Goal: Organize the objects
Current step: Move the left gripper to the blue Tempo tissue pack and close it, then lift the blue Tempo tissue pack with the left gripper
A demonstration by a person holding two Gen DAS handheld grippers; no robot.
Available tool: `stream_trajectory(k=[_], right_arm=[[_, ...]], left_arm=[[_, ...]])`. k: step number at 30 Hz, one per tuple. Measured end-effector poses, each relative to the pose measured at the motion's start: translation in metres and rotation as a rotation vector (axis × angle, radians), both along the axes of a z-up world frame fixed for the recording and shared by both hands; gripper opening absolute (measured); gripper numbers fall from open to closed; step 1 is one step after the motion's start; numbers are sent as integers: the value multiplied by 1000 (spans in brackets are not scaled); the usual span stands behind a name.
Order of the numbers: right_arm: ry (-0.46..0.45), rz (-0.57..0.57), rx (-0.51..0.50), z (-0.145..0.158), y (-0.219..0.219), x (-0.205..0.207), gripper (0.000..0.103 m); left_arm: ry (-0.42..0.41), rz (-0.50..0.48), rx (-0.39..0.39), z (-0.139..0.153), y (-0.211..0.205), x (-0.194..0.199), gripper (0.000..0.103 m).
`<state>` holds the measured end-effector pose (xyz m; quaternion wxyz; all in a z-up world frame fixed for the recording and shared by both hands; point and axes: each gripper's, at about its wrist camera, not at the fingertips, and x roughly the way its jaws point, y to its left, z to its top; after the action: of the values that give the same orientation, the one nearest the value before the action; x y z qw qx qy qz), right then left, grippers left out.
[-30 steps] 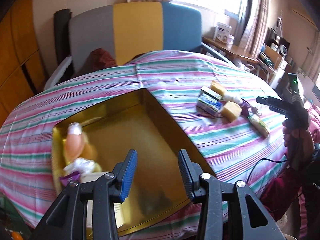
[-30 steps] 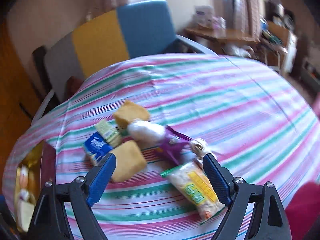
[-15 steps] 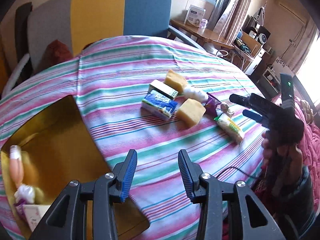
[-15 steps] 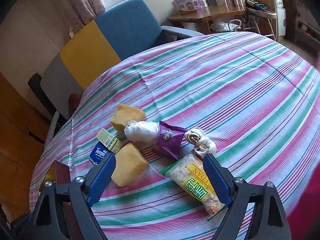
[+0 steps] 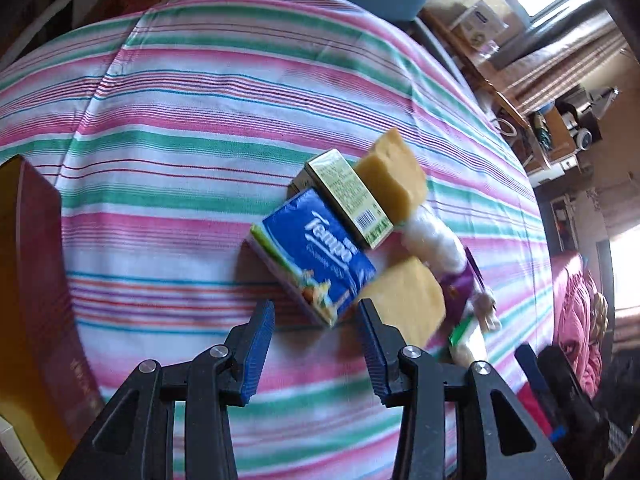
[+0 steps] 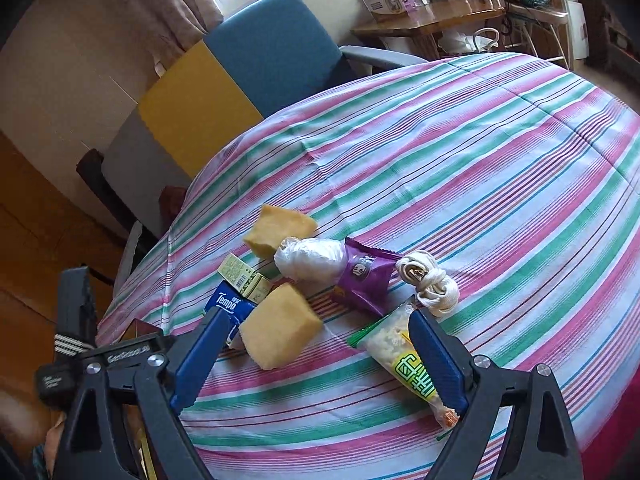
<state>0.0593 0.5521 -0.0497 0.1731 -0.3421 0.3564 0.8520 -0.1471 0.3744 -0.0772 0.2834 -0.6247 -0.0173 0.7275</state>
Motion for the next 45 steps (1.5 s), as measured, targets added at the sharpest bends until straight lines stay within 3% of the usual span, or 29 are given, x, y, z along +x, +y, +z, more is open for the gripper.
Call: stream_trajectory(k=[3, 11, 19, 26, 33, 39, 45], right_arm=[[13, 4, -21, -1, 2, 0, 93], [29, 22, -42, -1, 2, -1, 93], [27, -2, -48, -2, 6, 2, 93], [70, -146, -43, 3, 26, 23, 93], [98, -349, -183, -13, 62, 54, 90], [39, -339, -169, -18, 62, 45, 87], [-133, -202, -152, -34, 47, 13, 86]], left_arm=[[-19, 37, -13, -11, 12, -11, 44], [-7, 56, -54, -18, 33, -26, 59], [110, -41, -148, -19, 60, -24, 60], [144, -92, -128, -17, 40, -10, 57], [152, -121, -129, -12, 12, 26, 57], [165, -145, -122, -10, -3, 62, 57], [172, -161, -112, -12, -12, 84, 55]])
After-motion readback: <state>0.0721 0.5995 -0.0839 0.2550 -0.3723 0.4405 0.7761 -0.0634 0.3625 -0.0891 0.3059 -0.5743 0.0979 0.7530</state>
